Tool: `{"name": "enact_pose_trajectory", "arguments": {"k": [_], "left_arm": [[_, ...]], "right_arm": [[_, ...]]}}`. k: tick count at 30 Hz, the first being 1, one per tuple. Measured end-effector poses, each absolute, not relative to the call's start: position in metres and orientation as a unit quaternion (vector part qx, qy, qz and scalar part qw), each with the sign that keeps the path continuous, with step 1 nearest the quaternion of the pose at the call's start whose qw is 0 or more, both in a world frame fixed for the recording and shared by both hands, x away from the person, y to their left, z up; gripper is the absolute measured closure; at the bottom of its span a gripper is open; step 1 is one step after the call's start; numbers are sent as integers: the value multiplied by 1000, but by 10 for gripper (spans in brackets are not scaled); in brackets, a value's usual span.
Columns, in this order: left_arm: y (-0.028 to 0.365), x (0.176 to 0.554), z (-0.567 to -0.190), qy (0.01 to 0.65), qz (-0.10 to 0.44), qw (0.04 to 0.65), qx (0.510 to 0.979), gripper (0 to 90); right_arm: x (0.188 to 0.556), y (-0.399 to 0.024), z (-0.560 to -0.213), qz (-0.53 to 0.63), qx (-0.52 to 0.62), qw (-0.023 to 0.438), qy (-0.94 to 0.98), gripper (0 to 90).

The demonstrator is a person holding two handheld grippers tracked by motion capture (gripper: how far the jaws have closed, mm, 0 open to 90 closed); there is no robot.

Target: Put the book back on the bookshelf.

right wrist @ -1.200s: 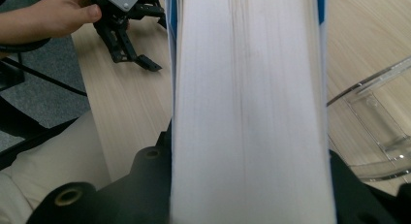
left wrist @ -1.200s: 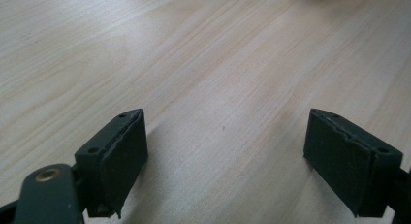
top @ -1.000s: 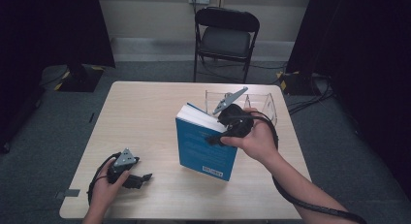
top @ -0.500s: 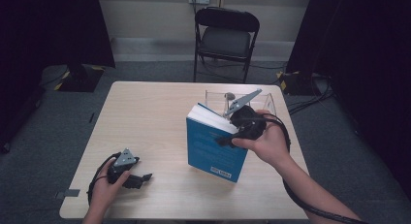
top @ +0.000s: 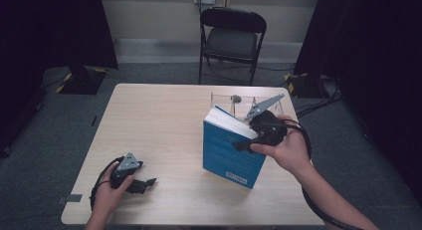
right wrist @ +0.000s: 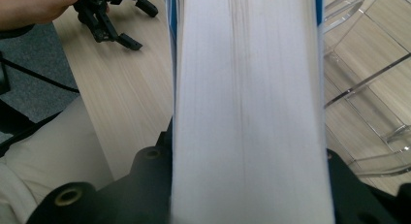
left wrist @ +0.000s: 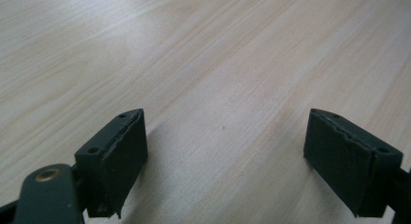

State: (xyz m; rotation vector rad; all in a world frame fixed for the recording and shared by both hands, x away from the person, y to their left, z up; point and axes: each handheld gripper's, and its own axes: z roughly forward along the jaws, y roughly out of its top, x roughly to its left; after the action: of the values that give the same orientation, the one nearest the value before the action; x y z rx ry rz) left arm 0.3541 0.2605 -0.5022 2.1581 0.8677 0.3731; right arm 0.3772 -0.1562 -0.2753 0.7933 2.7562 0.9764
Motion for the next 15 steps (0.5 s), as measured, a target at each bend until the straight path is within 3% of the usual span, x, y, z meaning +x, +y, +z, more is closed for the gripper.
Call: {"name": "enact_pose_trajectory", "arguments": {"k": [15], "left_arm": [[261, 354, -502, 337, 147, 379, 849, 153]], "right_arm": [[372, -182, -273, 319, 283, 69, 902, 618]]}}
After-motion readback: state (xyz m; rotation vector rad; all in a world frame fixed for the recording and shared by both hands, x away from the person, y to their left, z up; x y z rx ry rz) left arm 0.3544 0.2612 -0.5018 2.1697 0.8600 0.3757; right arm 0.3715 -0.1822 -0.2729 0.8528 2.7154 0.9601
